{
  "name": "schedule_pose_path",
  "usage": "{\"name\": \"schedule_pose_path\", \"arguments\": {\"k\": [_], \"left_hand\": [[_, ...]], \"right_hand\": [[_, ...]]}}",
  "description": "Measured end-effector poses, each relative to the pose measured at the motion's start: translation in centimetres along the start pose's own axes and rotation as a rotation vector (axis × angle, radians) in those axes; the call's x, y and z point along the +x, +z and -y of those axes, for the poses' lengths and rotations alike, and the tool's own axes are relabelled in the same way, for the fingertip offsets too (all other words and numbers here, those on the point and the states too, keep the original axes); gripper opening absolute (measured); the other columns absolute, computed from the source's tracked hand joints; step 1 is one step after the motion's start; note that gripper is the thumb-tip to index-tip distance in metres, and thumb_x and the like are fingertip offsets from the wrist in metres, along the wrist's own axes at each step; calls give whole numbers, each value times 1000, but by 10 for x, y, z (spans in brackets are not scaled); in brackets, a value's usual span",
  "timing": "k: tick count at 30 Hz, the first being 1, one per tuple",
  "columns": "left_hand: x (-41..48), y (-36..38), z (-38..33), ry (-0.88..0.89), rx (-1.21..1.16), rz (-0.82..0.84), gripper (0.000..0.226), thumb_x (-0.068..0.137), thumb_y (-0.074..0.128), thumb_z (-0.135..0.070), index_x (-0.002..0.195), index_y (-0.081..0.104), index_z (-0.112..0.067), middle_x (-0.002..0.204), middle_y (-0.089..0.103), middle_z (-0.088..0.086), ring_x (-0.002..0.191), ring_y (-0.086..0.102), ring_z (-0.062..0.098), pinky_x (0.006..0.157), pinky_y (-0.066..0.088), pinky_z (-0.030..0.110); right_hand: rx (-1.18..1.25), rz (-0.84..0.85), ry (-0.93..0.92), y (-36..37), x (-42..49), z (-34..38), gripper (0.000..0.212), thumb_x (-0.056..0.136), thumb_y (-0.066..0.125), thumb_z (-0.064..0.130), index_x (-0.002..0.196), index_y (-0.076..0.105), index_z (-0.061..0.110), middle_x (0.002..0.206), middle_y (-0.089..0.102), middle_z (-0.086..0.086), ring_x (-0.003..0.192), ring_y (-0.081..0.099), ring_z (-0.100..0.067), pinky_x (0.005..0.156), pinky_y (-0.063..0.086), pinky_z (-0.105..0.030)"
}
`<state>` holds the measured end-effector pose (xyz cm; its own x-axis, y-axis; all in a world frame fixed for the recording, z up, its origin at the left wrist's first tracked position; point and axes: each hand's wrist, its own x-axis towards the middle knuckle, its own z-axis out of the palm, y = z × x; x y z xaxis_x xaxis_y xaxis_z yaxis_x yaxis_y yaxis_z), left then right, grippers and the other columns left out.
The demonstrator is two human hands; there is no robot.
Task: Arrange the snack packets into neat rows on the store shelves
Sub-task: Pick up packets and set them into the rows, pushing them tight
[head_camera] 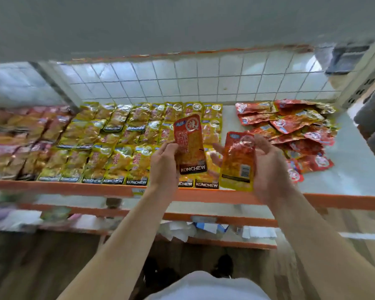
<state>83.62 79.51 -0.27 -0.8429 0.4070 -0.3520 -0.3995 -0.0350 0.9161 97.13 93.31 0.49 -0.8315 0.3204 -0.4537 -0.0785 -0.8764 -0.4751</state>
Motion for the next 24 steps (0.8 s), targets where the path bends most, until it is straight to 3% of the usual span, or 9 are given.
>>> {"name": "schedule_pose_path", "arguments": {"k": [2,3,5,7,10,13,18,21,24], "left_hand": [[-4,-25,-10,-19,-94,-5,18,94,55,-16,106,67,-8,93,70,8,86,67,26,83,56,43],[-5,-38,-14,-10,-121,-6,16,96,55,-12,107,65,-6,91,71,7,84,70,23,81,58,40],[-9,-63,-21,13,-134,2,15,95,58,-6,108,64,-7,86,75,4,79,73,21,73,61,35],[-11,-87,-27,26,-129,-9,19,92,62,-2,110,63,-8,87,76,6,79,73,23,75,61,38],[-15,-125,-36,56,-76,-41,18,91,66,-4,105,64,-15,86,77,4,79,74,22,85,58,46],[-20,-168,-48,92,-33,-42,18,90,69,-7,105,67,-17,94,78,6,90,75,27,90,57,49],[-30,-251,-64,195,69,-98,18,91,70,-9,108,69,-14,92,78,0,87,75,18,70,57,22],[-30,-299,-71,206,83,-136,19,91,72,-13,109,70,-16,93,78,-3,88,74,14,68,55,17],[-32,-350,-79,231,67,-180,14,90,74,-13,101,70,-21,88,78,-6,85,74,11,66,54,15]], "right_hand": [[-41,30,24,15,13,-15,65,100,29,50,130,58,1,111,68,-25,88,68,-39,77,57,-53],[-66,39,36,22,19,-23,64,100,27,50,127,59,1,104,66,-23,81,65,-37,69,56,-47],[-103,82,69,39,28,-40,54,99,27,42,117,58,2,95,60,-19,73,56,-30,60,48,-37],[-154,100,88,59,32,-56,39,91,38,35,106,56,4,87,57,-14,67,52,-24,56,43,-31],[-236,104,67,87,37,-83,37,70,65,26,101,58,6,83,56,-8,65,55,-18,56,44,-29],[-359,120,-26,114,41,-116,21,80,58,7,100,62,6,81,63,-5,65,64,-16,57,55,-28],[-556,20,-154,165,48,-179,37,76,71,4,112,68,-1,102,74,-14,93,71,-26,81,59,-40],[-631,-2,-221,203,49,-219,24,80,69,-2,104,68,3,95,77,-9,86,74,-20,72,60,-32],[-631,12,-236,238,51,-260,27,76,72,-1,102,68,4,95,77,-10,84,74,-21,70,62,-34]]}}
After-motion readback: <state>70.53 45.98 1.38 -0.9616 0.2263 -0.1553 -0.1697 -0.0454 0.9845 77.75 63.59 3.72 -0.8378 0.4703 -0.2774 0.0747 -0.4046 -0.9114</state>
